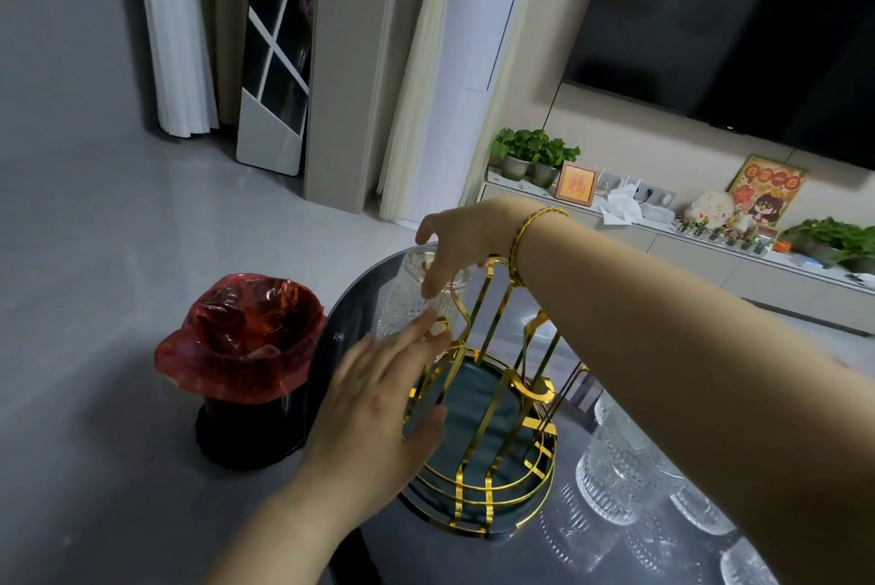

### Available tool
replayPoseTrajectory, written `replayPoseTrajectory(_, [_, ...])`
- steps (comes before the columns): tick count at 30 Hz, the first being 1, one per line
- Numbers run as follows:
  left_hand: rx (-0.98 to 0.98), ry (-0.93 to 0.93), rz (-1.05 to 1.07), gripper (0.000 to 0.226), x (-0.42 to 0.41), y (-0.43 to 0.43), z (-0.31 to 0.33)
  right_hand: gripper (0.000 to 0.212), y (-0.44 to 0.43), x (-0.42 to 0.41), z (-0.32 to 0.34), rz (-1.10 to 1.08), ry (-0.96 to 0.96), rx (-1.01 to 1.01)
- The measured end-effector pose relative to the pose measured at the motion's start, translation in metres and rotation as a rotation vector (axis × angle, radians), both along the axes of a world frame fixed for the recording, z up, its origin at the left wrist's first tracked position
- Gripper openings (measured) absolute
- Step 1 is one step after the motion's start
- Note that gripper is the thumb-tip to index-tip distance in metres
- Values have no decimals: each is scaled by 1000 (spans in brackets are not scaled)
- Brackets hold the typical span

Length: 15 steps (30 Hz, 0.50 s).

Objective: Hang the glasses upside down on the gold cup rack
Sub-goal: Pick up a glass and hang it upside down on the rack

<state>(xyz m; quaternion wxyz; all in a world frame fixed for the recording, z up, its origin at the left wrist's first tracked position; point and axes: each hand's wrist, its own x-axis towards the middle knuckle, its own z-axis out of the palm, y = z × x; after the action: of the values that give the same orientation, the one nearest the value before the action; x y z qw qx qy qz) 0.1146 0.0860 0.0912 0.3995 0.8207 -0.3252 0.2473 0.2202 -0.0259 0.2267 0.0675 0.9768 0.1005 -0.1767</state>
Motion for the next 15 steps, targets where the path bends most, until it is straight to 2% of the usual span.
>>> replayPoseTrajectory(3, [-23,34,-16,58,-3,-2,-1,75,-12,-10,7,-32,-97,122])
replayPoseTrajectory(6, [-58,77,26,68,-14,-9,-3,67,-30,-33,18,-98,-286,322])
replayPoseTrajectory(10, [-40,-11,103,56,-40,-26,-7,50,-64,-86,28,-237,-546,619])
replayPoseTrajectory(15, [16,-1,-1,41,-82,-54,-23,37,-118,-183,-2,-370,-644,822])
